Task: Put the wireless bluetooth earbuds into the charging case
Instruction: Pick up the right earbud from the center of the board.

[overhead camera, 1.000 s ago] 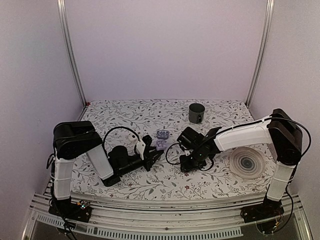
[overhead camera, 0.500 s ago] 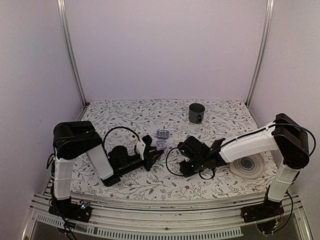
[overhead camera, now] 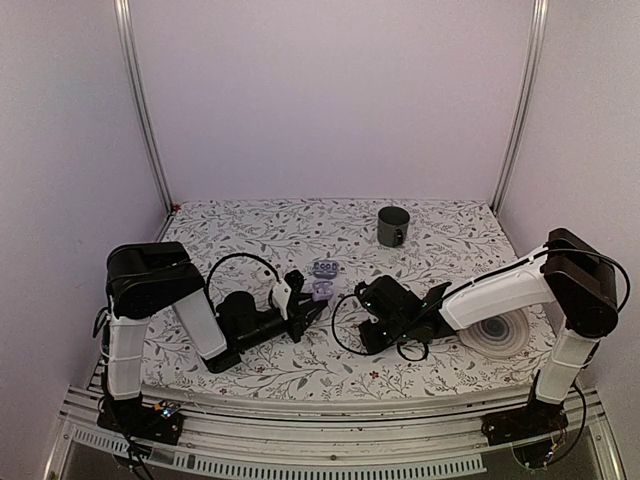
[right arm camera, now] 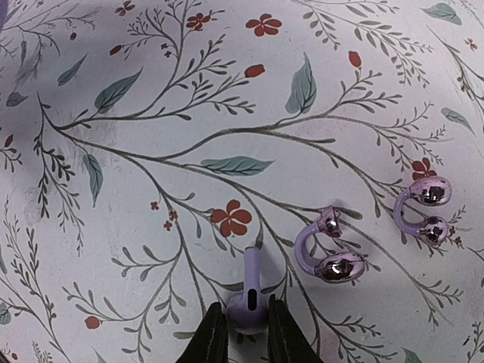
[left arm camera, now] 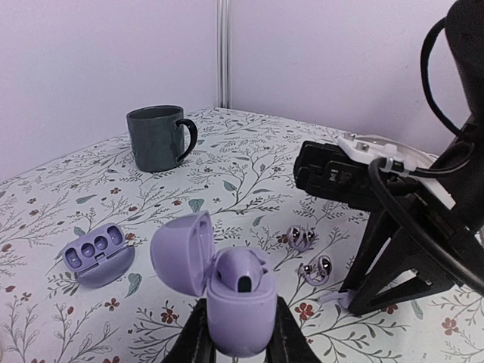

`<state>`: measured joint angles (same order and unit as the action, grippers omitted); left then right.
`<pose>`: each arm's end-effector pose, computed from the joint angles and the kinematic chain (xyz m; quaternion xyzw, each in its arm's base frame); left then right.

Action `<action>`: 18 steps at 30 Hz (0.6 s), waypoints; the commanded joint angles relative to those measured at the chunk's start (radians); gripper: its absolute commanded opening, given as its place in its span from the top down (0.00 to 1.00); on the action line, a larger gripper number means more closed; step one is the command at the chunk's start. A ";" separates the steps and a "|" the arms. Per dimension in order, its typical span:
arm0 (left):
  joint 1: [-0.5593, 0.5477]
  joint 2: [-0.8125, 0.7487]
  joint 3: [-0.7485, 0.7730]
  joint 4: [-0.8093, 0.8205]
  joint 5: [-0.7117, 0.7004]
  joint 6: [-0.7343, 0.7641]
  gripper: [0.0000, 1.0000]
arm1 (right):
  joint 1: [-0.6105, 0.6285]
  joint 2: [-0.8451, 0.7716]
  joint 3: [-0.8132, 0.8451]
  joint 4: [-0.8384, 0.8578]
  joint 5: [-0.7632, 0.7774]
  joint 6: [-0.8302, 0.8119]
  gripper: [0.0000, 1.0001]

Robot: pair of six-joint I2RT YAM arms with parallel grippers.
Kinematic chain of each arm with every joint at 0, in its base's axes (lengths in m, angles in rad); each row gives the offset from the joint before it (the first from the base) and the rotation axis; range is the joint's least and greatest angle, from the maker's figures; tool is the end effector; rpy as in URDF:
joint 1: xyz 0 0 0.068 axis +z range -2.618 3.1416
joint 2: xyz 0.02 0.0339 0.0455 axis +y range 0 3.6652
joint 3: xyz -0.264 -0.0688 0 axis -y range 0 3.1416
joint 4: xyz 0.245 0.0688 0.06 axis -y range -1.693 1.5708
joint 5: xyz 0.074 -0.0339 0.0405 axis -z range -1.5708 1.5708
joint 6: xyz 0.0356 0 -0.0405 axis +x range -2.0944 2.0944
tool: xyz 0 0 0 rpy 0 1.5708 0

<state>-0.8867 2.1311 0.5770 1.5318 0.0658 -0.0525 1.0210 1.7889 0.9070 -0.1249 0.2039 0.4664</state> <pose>0.2092 -0.2602 0.0907 0.3105 0.6440 -0.3372 0.6125 0.1824 0.2839 0.1283 -0.2343 0.9268 0.1155 0.2699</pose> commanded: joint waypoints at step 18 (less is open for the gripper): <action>0.008 -0.021 0.000 0.289 0.014 0.022 1.00 | 0.009 0.049 0.014 -0.029 0.007 -0.071 0.79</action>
<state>-0.8867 2.1307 0.5770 1.5318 0.0673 -0.0448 1.0252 1.7988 0.9138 -0.1223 0.2054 0.4026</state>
